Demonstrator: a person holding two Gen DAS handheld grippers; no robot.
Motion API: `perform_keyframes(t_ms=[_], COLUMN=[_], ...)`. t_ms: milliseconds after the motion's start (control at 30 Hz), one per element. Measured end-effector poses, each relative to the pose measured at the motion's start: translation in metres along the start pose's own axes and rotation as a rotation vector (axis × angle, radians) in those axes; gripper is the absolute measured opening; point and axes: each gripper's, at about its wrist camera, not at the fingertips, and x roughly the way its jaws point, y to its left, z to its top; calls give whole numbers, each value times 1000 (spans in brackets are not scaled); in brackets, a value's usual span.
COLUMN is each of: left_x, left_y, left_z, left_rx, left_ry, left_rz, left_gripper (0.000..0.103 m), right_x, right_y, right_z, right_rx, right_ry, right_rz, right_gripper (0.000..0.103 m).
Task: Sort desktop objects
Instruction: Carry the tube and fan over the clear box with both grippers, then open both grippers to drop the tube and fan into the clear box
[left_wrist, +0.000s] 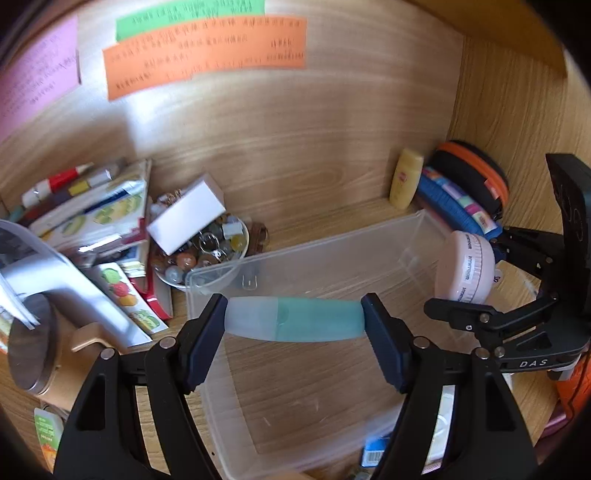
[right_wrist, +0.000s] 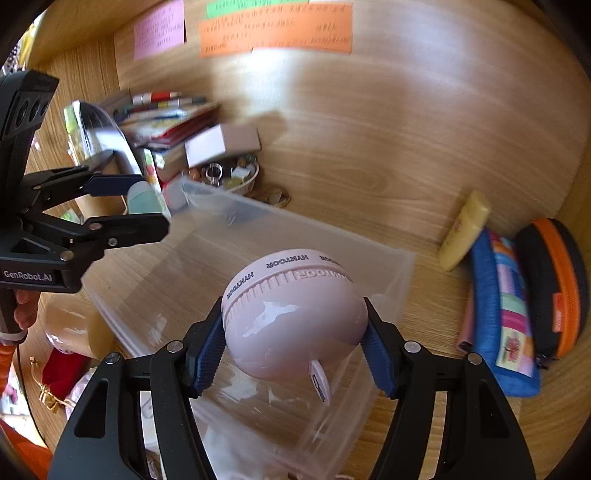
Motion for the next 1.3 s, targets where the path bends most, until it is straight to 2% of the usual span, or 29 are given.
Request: perform_keyframes(t_ms=[433, 700, 1033, 1133, 1300], left_x=[32, 39, 44, 45, 43], left_y=[-16, -28, -28, -26, -24], left_z=[4, 1, -2, -4, -4], left_rx=[63, 124, 134, 129, 128], left_ry=[170, 226, 250, 263, 252], left_rz=[-61, -68, -59, -57, -45], left_gripper=[73, 73, 74, 80, 84], right_x=[38, 42, 46, 45, 42], right_y=[6, 7, 8, 9, 9], right_z=[4, 8, 11, 11, 12], right_rx=[-121, -131, -130, -125, -117], right_ry=[141, 182, 206, 204, 215], right_rz=[-6, -1, -23, -35, -39], right_gripper=[63, 63, 65, 65, 68])
